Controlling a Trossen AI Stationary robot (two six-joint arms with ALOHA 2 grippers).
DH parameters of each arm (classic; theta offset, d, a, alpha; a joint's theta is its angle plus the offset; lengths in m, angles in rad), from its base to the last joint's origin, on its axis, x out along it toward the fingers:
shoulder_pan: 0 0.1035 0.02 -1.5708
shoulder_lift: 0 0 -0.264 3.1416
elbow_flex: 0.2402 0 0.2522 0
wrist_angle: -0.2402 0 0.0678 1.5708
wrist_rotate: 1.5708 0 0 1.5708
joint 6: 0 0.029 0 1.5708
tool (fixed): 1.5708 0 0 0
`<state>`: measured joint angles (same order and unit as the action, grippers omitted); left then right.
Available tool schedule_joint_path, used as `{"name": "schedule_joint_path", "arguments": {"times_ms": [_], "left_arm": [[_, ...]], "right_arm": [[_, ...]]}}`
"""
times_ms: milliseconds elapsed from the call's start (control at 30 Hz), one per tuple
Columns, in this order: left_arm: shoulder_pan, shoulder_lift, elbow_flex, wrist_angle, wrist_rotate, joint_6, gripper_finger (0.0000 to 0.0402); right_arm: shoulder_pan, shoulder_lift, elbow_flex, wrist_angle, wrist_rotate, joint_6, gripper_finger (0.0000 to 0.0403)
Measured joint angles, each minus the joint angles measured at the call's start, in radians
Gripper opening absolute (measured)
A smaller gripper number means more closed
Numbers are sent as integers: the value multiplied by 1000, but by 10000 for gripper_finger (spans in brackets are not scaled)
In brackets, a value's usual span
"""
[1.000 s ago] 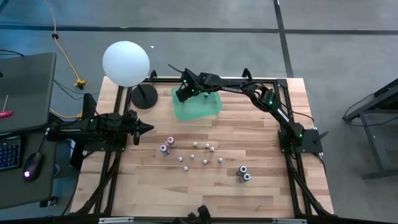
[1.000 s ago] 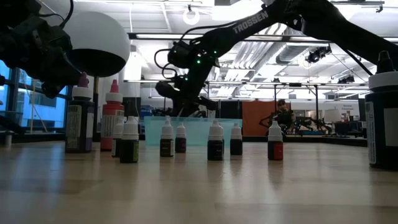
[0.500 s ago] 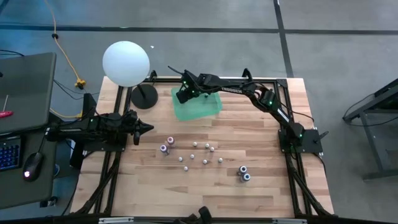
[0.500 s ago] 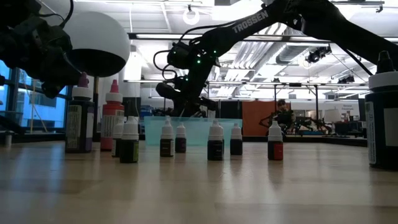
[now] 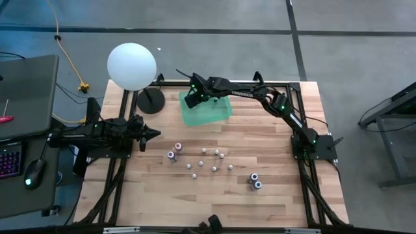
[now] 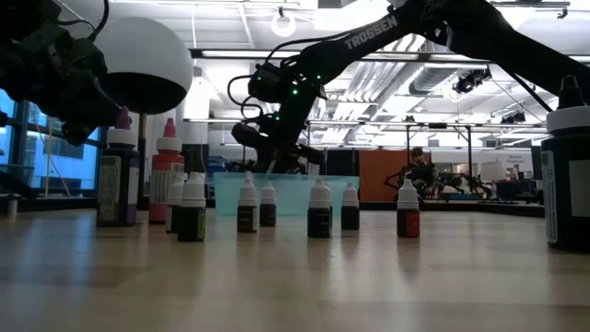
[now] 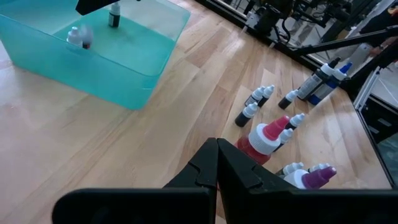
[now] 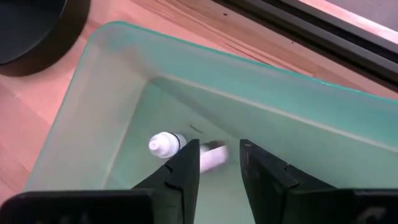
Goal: Pick & Place food coloring
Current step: Put the small purple dye bottle in the green bin
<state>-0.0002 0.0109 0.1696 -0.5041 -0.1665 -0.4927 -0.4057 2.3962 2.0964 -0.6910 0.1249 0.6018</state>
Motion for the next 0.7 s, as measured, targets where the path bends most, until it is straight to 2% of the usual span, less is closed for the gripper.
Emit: {"name": "schedule_joint_path", "arguments": {"times_ms": [300, 433, 700], "left_arm": [[0, 0, 0, 0, 0, 2, 0], [0, 0, 0, 0, 0, 1, 0], [0, 0, 0, 0, 1, 1, 0]], "right_arm": [[-5, 0, 0, 0, -5, -17, 107], [-12, 0, 2, 14, -58, -27, 107], [-13, 2, 122, -28, -87, -122, 107]]}}
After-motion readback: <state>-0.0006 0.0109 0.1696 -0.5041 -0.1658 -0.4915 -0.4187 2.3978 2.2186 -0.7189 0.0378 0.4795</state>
